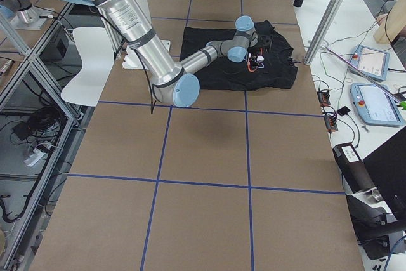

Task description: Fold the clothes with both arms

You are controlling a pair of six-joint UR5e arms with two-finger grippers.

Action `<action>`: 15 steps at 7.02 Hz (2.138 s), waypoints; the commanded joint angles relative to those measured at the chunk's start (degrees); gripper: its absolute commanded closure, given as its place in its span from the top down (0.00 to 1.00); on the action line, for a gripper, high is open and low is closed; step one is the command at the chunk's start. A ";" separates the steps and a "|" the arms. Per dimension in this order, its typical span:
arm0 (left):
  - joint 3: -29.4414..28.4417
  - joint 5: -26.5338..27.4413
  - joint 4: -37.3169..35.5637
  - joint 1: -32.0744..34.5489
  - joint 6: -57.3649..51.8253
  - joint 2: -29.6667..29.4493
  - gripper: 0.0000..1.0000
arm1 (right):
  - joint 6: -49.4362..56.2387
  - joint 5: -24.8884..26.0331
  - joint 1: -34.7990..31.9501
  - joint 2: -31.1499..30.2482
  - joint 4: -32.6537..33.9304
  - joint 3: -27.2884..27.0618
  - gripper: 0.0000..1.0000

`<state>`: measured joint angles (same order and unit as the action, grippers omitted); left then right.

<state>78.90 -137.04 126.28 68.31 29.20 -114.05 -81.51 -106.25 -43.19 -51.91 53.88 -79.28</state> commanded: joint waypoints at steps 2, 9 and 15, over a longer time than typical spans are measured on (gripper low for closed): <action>-22.54 7.01 16.19 -4.40 7.05 -9.60 0.90 | 0.12 -3.44 -0.05 -14.86 0.00 -16.66 1.00; -41.09 15.13 29.11 -9.33 15.62 -18.76 0.44 | 0.30 -2.47 0.74 -17.18 -0.18 -17.05 1.00; -44.00 16.55 29.11 -9.42 15.62 -20.60 0.37 | 0.30 -2.38 1.09 -16.47 -0.18 -16.70 1.00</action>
<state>35.31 -120.58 155.39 58.92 44.82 -134.32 -81.21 -108.63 -42.11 -68.52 53.72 -95.99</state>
